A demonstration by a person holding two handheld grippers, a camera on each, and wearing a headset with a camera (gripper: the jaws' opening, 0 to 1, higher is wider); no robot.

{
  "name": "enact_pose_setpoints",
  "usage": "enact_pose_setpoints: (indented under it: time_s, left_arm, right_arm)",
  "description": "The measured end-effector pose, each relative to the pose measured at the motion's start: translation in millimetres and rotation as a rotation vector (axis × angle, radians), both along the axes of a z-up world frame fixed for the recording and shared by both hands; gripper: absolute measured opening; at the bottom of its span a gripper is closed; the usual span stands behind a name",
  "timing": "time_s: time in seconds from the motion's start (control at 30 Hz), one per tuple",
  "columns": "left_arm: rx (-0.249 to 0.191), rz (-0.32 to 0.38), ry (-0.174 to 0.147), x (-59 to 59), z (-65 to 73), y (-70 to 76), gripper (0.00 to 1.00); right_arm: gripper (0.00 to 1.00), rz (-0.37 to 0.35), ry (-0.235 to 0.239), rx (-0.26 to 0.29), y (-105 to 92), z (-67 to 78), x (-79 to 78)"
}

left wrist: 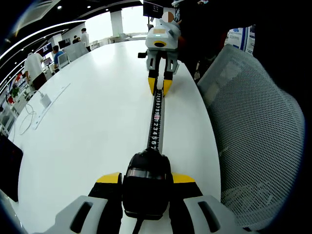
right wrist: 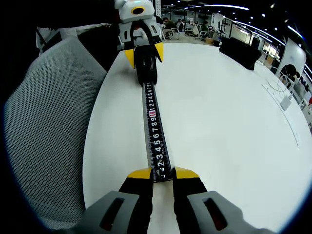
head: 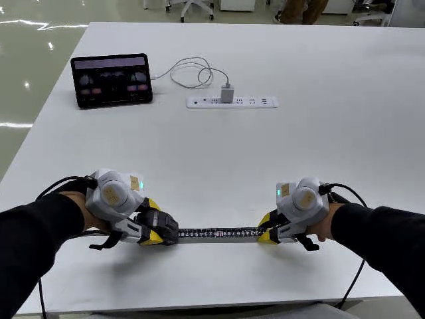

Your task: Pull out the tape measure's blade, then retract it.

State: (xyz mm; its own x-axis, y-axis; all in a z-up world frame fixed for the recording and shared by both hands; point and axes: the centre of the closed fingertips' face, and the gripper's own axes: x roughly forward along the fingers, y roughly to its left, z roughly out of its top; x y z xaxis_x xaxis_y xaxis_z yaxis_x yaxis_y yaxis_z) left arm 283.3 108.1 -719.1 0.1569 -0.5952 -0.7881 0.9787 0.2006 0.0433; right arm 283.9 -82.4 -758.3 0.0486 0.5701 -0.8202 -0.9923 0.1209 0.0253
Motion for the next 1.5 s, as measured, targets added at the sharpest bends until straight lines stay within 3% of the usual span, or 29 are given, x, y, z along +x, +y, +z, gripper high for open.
enact_pose_setpoints:
  time_s: [1.5]
  left_arm:
    - [0.0,0.003,0.01,-1.5,-0.1,-0.5,0.33]
  right_arm:
    - [0.1,-0.034,0.011,-0.002,-32.0,-0.4,1.0]
